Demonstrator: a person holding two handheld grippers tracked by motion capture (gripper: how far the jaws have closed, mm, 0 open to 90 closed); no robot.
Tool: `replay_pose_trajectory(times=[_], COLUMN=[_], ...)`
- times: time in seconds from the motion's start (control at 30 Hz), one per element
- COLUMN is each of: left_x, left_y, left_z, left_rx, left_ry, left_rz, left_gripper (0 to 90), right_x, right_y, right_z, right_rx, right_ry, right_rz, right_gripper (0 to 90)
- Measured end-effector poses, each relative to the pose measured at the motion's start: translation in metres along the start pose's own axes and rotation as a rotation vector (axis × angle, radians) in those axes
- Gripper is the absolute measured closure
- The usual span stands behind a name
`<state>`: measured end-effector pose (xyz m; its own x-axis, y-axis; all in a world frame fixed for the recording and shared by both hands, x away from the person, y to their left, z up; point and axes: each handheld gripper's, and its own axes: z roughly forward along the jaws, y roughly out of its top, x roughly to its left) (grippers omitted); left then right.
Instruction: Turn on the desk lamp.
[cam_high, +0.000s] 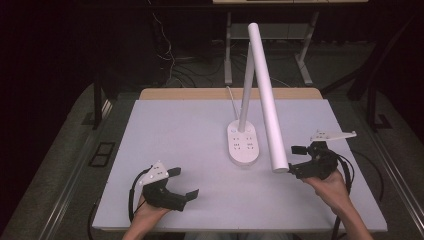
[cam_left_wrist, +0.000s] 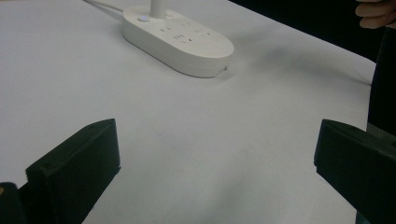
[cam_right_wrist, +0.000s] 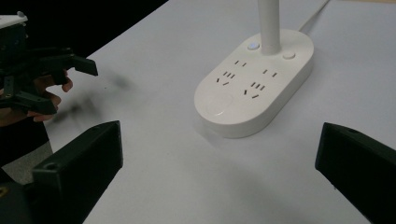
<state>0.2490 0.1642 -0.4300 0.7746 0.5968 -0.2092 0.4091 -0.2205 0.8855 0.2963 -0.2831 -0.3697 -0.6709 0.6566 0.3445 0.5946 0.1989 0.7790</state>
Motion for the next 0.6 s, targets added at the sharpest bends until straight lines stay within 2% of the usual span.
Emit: replay_pose_trajectory(times=[0.6], left_x=[0.0], left_y=[0.0], left_z=[0.0], left_rx=[0.003], left_ry=[-0.002], left_rz=[0.0], left_gripper=[0.0], right_x=[-0.003], right_y=[0.035], right_z=[0.022], right_rx=[0.034], right_ry=[0.001], right_rz=[-0.038], right_gripper=[0.1])
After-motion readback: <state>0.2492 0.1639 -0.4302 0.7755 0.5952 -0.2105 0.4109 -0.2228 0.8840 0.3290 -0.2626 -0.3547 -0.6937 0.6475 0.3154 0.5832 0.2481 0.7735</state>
